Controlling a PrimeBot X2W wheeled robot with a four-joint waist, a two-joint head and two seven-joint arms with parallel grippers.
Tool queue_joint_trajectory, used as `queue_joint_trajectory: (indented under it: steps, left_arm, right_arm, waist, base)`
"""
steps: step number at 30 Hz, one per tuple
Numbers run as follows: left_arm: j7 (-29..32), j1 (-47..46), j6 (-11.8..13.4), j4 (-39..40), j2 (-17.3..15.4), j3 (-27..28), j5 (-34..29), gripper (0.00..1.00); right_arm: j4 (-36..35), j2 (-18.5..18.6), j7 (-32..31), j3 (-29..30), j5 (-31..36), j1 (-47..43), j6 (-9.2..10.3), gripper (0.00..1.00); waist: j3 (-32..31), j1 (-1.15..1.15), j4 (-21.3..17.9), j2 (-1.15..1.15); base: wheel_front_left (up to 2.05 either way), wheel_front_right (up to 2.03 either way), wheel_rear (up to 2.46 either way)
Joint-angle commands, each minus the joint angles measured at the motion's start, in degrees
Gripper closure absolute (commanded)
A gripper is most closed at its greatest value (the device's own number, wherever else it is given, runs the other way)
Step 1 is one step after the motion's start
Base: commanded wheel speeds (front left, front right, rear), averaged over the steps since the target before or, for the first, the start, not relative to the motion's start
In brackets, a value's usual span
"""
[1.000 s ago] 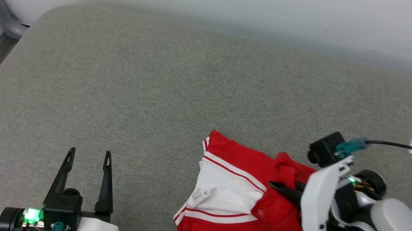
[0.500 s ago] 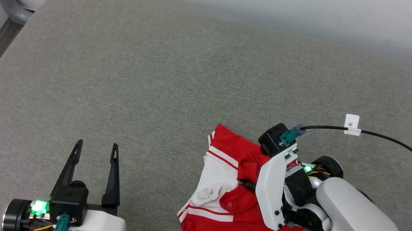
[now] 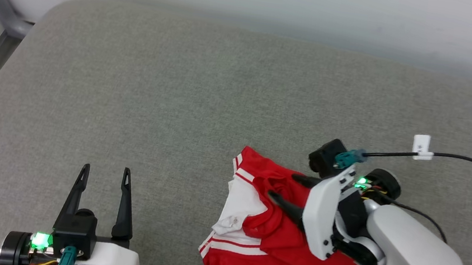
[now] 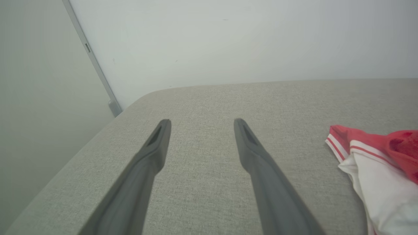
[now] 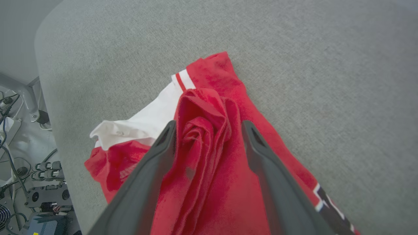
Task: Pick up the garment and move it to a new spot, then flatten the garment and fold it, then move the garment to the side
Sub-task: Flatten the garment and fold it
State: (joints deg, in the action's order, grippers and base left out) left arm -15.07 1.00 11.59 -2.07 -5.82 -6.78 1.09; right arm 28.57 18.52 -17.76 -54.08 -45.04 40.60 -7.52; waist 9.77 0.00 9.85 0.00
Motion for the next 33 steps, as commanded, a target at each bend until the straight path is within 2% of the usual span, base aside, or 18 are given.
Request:
queue_joint_trajectory:
  steps: [1, 5, 8, 15, 19, 22, 26, 33]
  left_arm:
    - [-0.1, 0.7, -0.4, 0.0, -0.4, 0.4, -0.2, 0.00]
    - [-0.1, 1.1, -0.5, 0.1, -0.6, 0.7, -0.1, 0.00]
    - [-0.1, 1.8, -0.8, 0.5, -0.9, 1.0, 0.0, 0.00]
    - [-0.1, 2.2, -1.8, 0.9, -1.5, 1.0, -0.1, 0.00]
    - [-0.1, 2.7, -1.9, 1.3, -1.7, 1.2, -0.2, 0.00]
    - [-0.1, 3.3, -2.1, 1.4, -1.8, 1.2, -0.3, 0.00]
    - [-0.1, 4.1, -2.4, 1.6, -1.9, 1.1, -0.2, 0.00]
    - [-0.1, 6.5, -2.5, 2.6, -2.0, 1.2, 0.2, 0.00]
  right_arm:
    - [-2.2, 2.1, 2.6, 0.4, 0.3, -0.8, 0.07, 0.00]
    - [-5.2, 4.3, 7.4, 3.3, 1.4, -2.4, 0.06, 0.00]
    - [-7.1, 6.2, 12.2, 8.0, 4.3, -4.3, 0.06, 0.00]
    - [-9.3, 4.9, 23.2, 24.1, 15.0, -12.1, 0.06, 0.00]
    - [-11.2, 1.9, 28.3, 34.2, 23.0, -17.5, 0.06, 0.00]
    - [-13.1, -2.5, 30.4, 41.4, 26.8, -22.2, 0.06, 0.00]
    - [-17.8, -8.2, 31.9, 48.2, 32.1, -29.4, 0.06, 0.00]
    - [-23.5, -12.4, 32.8, 52.9, 37.6, -38.0, 0.06, 0.00]
  waist:
    - [-1.4, 0.00, -1.2, 0.00]
    - [-2.6, 0.00, -2.4, 0.00]
    - [-3.4, 0.00, -3.7, 0.00]
    - [-4.9, 0.00, -6.3, 0.00]
    - [-5.9, 0.00, -7.5, 0.00]
    - [-6.8, 0.00, -8.1, 0.00]
    - [-8.2, 0.00, -8.6, 0.00]
    - [-9.6, 0.00, -8.9, 0.00]
  base:
    - [0.00, 0.00, 0.00]
    - [0.00, 0.00, 0.00]
    - [0.00, 0.00, 0.00]
    - [0.00, 0.00, 0.00]
    - [0.00, 0.00, 0.00]
    - [0.00, 0.00, 0.00]
    - [0.00, 0.00, 0.00]
    - [0.00, 0.00, 0.00]
